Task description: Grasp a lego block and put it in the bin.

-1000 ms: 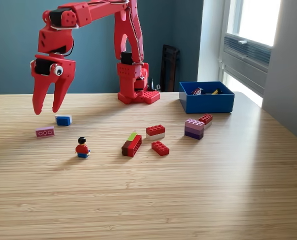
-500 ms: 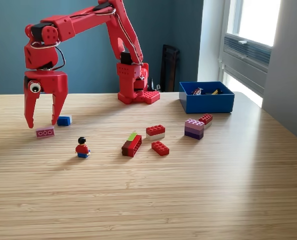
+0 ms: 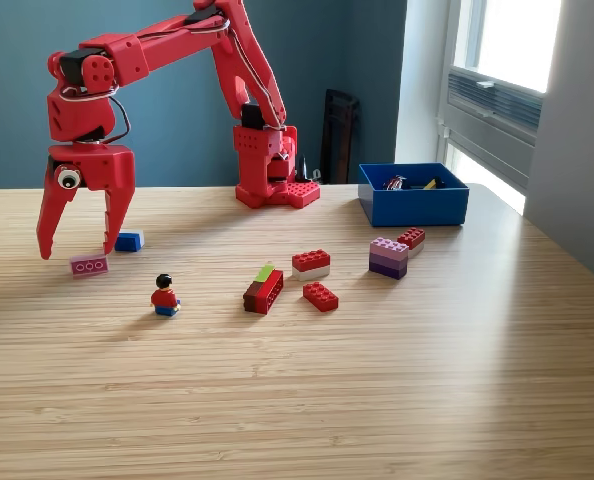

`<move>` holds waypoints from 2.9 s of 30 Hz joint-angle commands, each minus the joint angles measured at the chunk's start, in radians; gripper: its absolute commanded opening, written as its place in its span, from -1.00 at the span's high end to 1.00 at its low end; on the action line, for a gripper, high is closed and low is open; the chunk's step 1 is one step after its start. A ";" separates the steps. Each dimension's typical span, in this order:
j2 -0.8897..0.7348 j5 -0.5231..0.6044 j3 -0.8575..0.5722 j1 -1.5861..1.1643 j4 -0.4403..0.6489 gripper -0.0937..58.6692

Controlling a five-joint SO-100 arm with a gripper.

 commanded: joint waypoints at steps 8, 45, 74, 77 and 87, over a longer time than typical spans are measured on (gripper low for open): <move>0.009 0.040 -0.025 -0.034 0.020 -0.19; 0.005 0.107 -0.041 0.005 0.035 0.01; 0.003 0.149 -0.029 0.006 0.023 0.24; 0.003 0.149 -0.025 0.008 0.025 0.24; 0.003 0.149 -0.023 0.011 0.028 0.80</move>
